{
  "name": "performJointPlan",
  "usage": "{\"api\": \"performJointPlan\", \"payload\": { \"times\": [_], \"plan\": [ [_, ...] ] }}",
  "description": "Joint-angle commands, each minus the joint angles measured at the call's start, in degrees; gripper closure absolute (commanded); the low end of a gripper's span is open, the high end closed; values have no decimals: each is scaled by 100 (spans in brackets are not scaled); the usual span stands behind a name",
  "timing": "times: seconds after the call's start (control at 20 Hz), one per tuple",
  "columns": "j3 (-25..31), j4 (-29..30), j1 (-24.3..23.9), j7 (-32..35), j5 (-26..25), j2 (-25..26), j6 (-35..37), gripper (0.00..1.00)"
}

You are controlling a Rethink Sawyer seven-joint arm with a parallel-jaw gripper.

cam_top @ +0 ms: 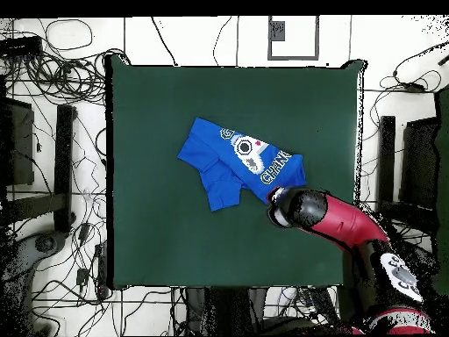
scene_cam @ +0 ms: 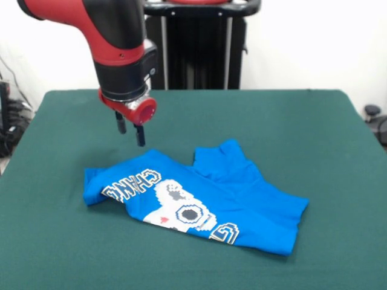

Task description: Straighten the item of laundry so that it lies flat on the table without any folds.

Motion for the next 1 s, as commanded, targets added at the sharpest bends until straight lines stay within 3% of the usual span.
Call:
{"api": "performJointPlan", "payload": {
  "times": [0.05,1.0],
  "plan": [
    [658,141,238,199,-20,330,-128,0],
    [662,-122,329,187,64,308,173,0]
  ]
}}
